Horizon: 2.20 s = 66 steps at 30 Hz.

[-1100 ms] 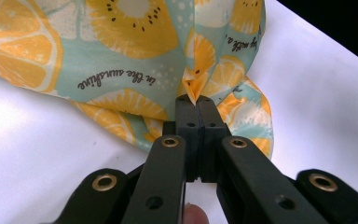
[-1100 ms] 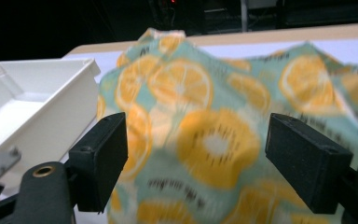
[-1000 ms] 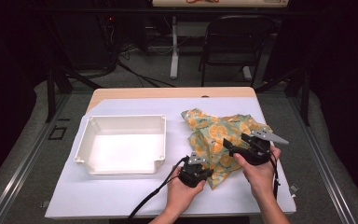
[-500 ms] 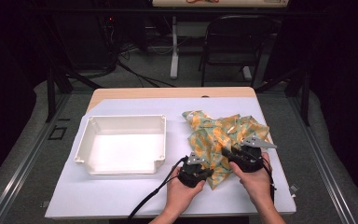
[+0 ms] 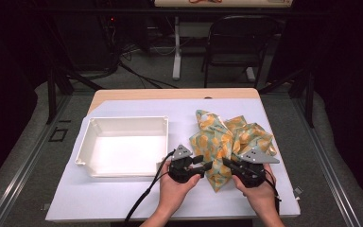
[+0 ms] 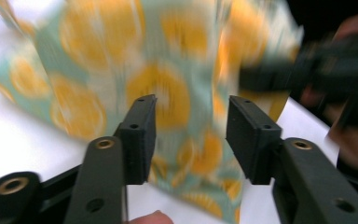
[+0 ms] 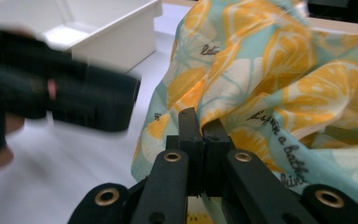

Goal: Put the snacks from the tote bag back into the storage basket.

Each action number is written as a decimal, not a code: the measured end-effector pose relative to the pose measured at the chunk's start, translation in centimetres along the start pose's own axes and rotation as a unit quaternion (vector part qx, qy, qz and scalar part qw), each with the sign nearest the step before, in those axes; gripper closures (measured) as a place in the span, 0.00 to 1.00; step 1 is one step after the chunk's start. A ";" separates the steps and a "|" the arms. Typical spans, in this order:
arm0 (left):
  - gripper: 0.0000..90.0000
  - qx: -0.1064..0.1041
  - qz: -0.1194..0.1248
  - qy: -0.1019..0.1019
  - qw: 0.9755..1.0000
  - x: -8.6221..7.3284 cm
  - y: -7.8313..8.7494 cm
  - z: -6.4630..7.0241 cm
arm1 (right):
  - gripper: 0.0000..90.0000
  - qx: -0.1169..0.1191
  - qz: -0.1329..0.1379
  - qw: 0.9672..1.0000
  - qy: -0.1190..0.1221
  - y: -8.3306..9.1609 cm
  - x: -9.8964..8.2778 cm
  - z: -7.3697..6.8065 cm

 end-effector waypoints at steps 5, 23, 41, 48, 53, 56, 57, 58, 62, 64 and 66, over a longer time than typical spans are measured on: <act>0.44 0.008 0.015 0.002 1.000 2.3 -0.2 -0.3 | 0.99 0.013 -0.014 1.000 0.010 -0.8 -0.8 -0.8; 1.00 0.045 -0.049 -0.048 0.997 2.8 -3.3 -0.1 | 0.92 0.035 -0.015 0.999 0.018 -1.2 -1.2 -1.3; 1.00 0.067 -0.094 -0.003 0.993 -3.8 -2.1 -2.2 | 0.53 0.011 0.088 0.996 -0.017 2.8 2.3 1.6; 1.00 0.057 -0.130 -0.019 0.990 -5.8 -2.6 -1.4 | 0.43 -0.040 0.098 0.992 -0.064 1.8 2.7 3.6; 1.00 0.051 -0.138 -0.022 0.989 -6.7 -2.8 -0.9 | 0.62 -0.043 0.049 0.993 -0.095 0.2 1.0 4.2; 1.00 0.052 -0.139 -0.024 0.989 -6.8 -2.6 -0.7 | 0.80 -0.048 0.003 0.993 -0.112 -0.8 -0.8 5.0; 1.00 0.052 -0.140 -0.027 0.988 -6.8 -2.5 -0.7 | 0.86 -0.047 -0.011 0.992 -0.119 -1.1 -1.3 5.2; 1.00 0.052 -0.140 -0.027 0.988 -6.8 -2.5 -0.7 | 0.95 -0.052 -0.036 0.990 -0.129 -1.7 -2.4 5.8; 1.00 0.052 -0.142 -0.026 0.988 -6.9 -2.1 -0.9 | 1.00 -0.087 -0.086 0.981 -0.150 -1.8 -4.3 7.5; 1.00 0.052 -0.140 -0.027 0.988 -7.0 -2.0 -0.9 | 1.00 -0.097 -0.089 0.979 -0.157 -1.6 -4.6 7.9; 1.00 0.052 -0.136 -0.025 0.989 -7.1 -2.0 -1.0 | 1.00 -0.108 -0.093 0.975 -0.168 -0.9 -5.1 8.5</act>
Point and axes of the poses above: each handheld gripper's, and its own axes: y roughly backward along the jaws, x roughly out of its top, z roughly to its right, the point moved 8 cm from there along -y, roughly forward along the jaws, and after that the axes turned 4 degrees about x, right-handed, at the moved point
